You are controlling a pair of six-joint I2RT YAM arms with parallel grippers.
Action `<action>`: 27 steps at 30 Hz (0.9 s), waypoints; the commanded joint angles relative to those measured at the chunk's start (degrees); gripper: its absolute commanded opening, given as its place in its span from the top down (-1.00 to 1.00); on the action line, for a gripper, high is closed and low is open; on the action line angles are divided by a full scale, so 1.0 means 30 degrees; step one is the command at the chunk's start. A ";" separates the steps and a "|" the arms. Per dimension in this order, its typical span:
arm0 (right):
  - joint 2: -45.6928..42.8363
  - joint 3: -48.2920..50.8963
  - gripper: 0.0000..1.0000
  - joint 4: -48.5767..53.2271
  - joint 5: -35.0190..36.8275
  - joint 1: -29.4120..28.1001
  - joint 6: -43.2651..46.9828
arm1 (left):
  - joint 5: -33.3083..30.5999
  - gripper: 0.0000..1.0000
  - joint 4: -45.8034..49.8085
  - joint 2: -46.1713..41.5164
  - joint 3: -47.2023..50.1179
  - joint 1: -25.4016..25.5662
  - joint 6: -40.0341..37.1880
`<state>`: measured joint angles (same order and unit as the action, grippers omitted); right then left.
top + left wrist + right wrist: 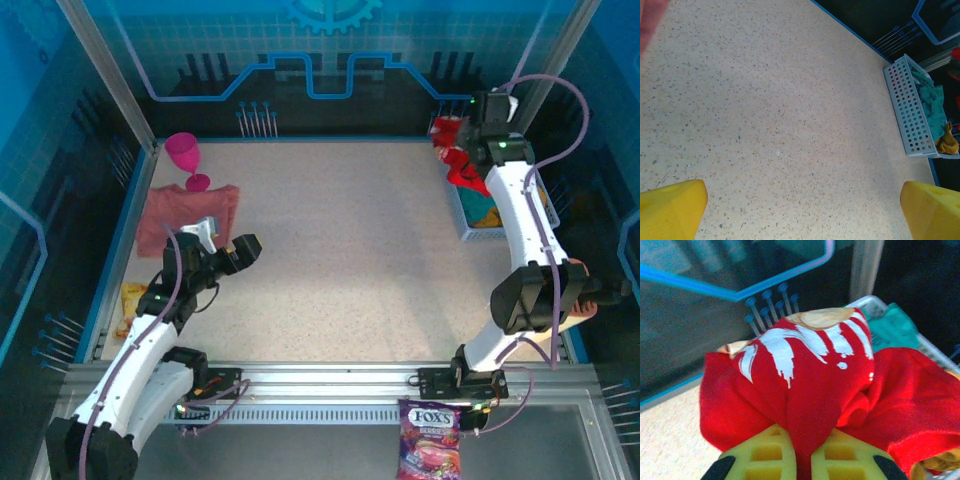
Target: Fold and stack the t-shirts
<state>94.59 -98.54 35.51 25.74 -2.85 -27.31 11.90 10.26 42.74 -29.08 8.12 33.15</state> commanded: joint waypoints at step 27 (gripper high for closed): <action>-0.4217 1.1938 -0.77 -0.1402 -0.5518 -0.5333 -0.2296 | -0.1897 -0.62 0.0564 1.1641 -0.7857 0.8291 -0.3682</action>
<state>85.65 -65.28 32.25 14.17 -23.03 -29.69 12.80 10.98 73.65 -47.13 28.58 27.53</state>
